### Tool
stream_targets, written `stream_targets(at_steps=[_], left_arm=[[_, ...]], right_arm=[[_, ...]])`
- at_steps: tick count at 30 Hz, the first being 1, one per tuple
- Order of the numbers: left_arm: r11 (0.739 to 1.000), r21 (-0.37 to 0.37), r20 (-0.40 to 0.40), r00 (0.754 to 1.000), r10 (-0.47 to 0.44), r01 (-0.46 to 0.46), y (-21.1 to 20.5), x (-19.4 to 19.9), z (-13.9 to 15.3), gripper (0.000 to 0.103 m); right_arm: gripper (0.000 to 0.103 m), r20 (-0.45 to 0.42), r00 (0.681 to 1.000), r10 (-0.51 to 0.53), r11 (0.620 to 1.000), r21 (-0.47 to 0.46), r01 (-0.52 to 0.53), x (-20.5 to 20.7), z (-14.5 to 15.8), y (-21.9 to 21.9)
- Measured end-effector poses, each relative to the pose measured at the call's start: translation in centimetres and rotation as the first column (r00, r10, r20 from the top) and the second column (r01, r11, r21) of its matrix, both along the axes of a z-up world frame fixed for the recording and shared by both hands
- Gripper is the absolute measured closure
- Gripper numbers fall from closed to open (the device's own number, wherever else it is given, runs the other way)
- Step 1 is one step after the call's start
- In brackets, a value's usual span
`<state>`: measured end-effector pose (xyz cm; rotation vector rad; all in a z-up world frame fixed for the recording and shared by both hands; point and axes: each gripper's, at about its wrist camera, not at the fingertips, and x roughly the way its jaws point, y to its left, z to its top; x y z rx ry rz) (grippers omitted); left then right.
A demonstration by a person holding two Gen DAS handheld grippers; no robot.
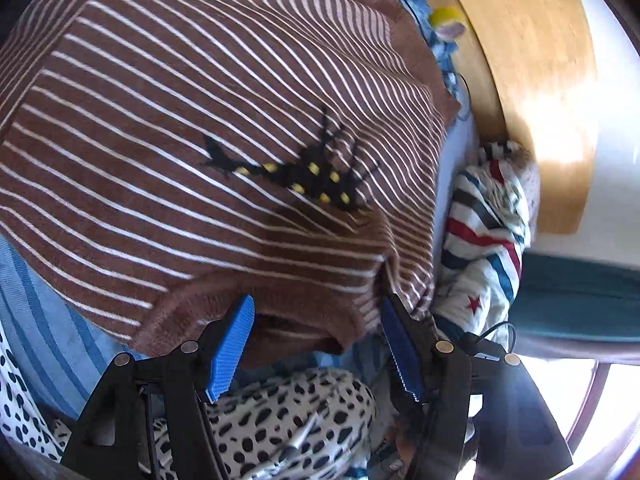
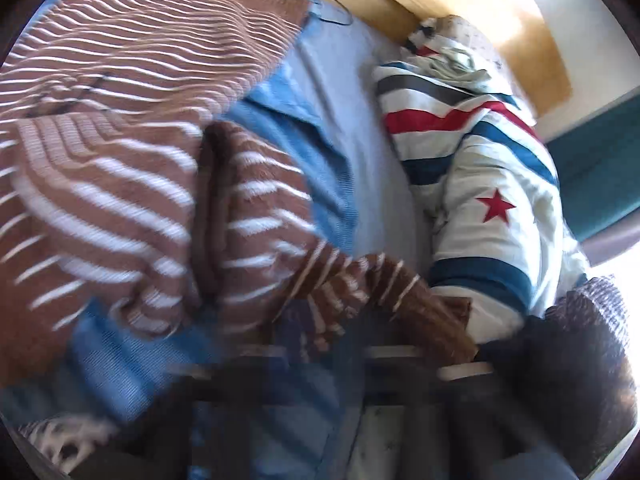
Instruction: Fold clothes
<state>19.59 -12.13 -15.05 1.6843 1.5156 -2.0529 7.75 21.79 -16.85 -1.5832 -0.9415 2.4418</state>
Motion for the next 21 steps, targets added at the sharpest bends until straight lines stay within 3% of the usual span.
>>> stream_targets(at_steps=[2, 5, 7, 9, 10, 12, 16, 17, 18, 19, 21], left_arm=[[0.999, -0.034, 0.046, 0.999, 0.026, -0.025, -1.4, 0.5, -1.0, 0.036], [0.996, -0.042, 0.11, 0.99, 0.085, -0.08, -3.2, 1.8, -2.4, 0.036], [0.993, -0.014, 0.137, 0.984, 0.116, -0.115, -3.9, 2.7, -3.2, 0.036], [0.993, 0.008, 0.141, 0.983, 0.115, -0.117, -4.0, 3.1, -3.5, 0.036], [0.994, 0.016, 0.139, 0.984, 0.107, -0.11, -4.0, 3.3, -3.4, 0.036], [0.996, 0.011, 0.129, 0.988, 0.083, -0.085, -3.7, 3.3, -2.9, 0.036], [0.999, 0.006, 0.107, 0.994, 0.039, -0.04, -3.1, 2.9, -1.9, 0.036], [1.0, 0.008, 0.101, 0.994, 0.029, -0.03, -2.9, 2.8, -1.7, 0.036], [1.0, 0.004, 0.097, 0.995, 0.023, -0.024, -2.8, 2.7, -1.6, 0.036], [1.0, 0.0, 0.094, 0.995, 0.019, -0.019, -2.8, 2.7, -1.5, 0.036], [1.0, -0.009, 0.087, 0.996, 0.01, -0.009, -2.6, 2.5, -1.3, 0.036]], right_arm=[[0.103, -0.098, 0.992, -0.074, 0.997, -0.026, 0.072, -0.7, 2.6, 1.1], [0.101, -0.283, 0.953, -0.104, 0.995, -0.039, 0.097, -0.4, 9.0, 2.8], [0.093, -0.247, 0.966, -0.075, 0.991, -0.129, 0.044, -0.3, 11.5, 3.2], [0.026, -0.1, 0.995, 0.005, 0.982, -0.187, -0.023, -0.5, 10.7, 2.4], [0.022, -0.051, 0.997, 0.051, 0.98, -0.191, -0.06, -0.2, 9.5, 1.5], [0.023, 0.02, 0.992, 0.125, 0.982, -0.144, -0.121, 0.6, 6.7, -0.3], [0.025, 0.107, 0.986, 0.126, 0.984, 0.115, -0.139, 1.7, -0.5, -3.1], [0.033, 0.121, 0.987, 0.105, 0.986, 0.118, -0.12, 1.3, -1.5, -3.2], [0.065, 0.128, 0.988, 0.086, 0.988, 0.115, -0.101, 0.9, -2.1, -3.3], [0.089, 0.112, 0.991, 0.07, 0.993, 0.09, -0.08, 0.6, -1.8, -3.2], [0.096, 0.072, 0.997, 0.042, 0.998, 0.048, -0.045, 0.2, -0.8, -3.0]])
